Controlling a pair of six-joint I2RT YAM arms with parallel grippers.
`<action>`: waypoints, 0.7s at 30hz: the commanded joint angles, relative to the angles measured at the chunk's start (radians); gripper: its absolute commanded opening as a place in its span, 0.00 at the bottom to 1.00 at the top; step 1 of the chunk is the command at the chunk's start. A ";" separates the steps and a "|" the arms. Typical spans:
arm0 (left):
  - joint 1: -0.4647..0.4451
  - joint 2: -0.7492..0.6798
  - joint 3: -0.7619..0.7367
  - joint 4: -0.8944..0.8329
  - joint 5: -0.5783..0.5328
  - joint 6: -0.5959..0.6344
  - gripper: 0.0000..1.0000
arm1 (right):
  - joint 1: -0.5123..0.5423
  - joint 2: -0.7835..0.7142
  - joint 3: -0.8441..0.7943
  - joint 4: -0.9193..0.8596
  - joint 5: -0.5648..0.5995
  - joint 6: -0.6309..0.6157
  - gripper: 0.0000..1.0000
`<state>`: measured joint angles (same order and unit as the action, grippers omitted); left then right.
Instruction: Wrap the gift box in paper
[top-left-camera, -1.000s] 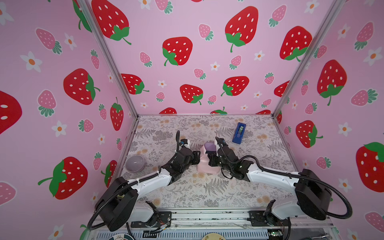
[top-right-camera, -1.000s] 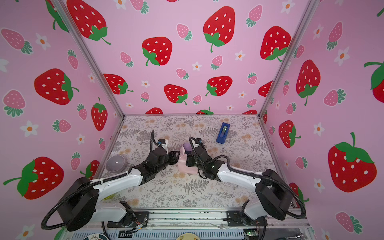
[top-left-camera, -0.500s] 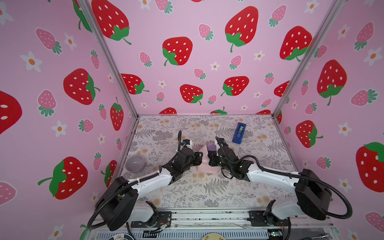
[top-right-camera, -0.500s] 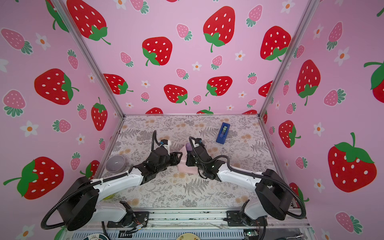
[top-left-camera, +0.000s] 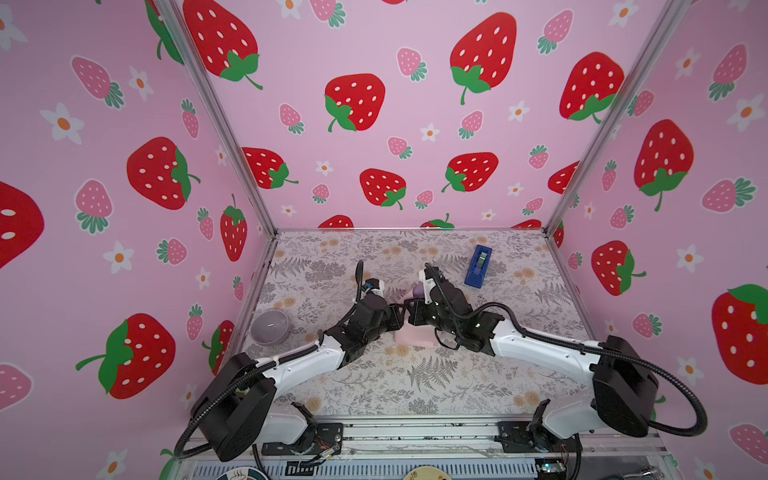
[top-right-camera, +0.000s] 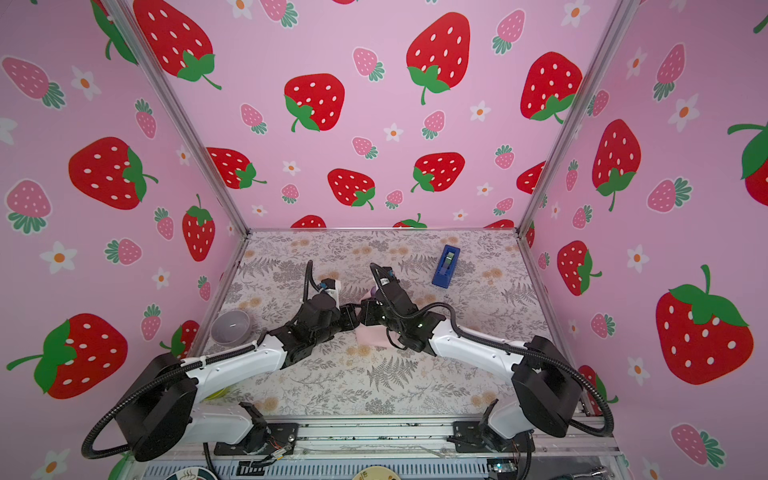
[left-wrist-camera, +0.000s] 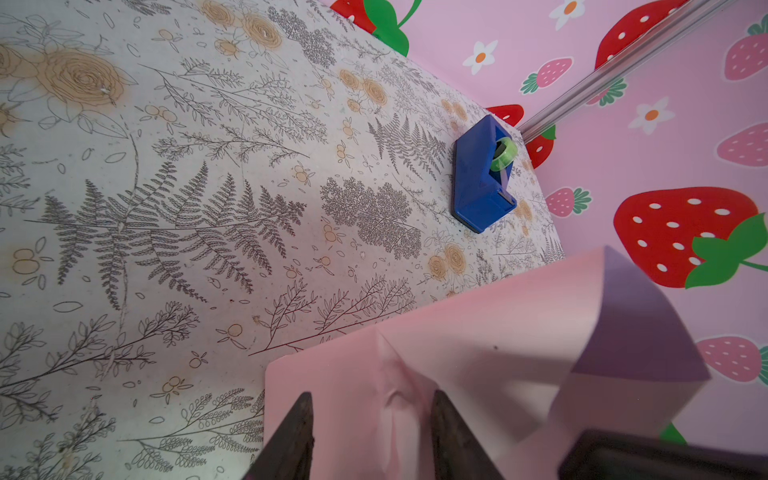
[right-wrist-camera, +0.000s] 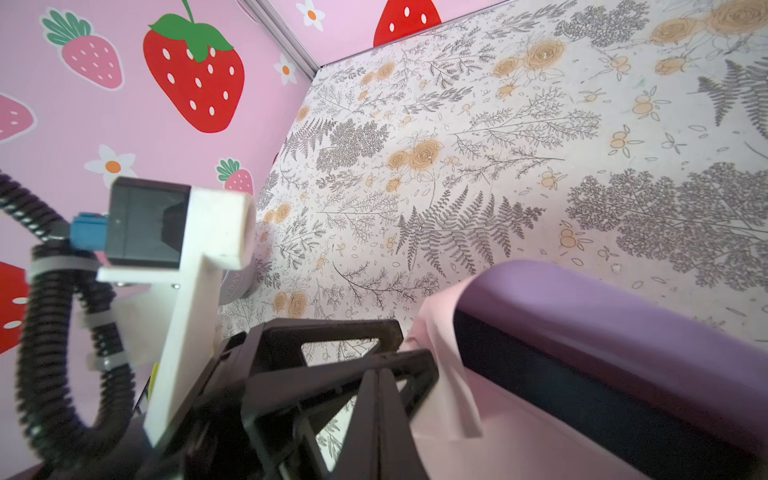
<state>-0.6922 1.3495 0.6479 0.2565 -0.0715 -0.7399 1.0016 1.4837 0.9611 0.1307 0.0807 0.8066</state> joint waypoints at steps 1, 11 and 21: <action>-0.005 0.037 -0.002 -0.150 -0.024 -0.009 0.47 | 0.005 0.039 0.028 0.000 0.004 -0.001 0.00; -0.005 0.030 -0.005 -0.158 -0.024 -0.010 0.46 | -0.005 0.112 0.019 -0.031 0.063 0.020 0.00; -0.007 0.016 -0.017 -0.160 -0.027 -0.015 0.46 | -0.040 0.100 -0.046 -0.086 0.123 0.038 0.00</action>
<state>-0.6949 1.3479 0.6506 0.2455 -0.0872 -0.7574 0.9771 1.5753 0.9508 0.1444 0.1459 0.8265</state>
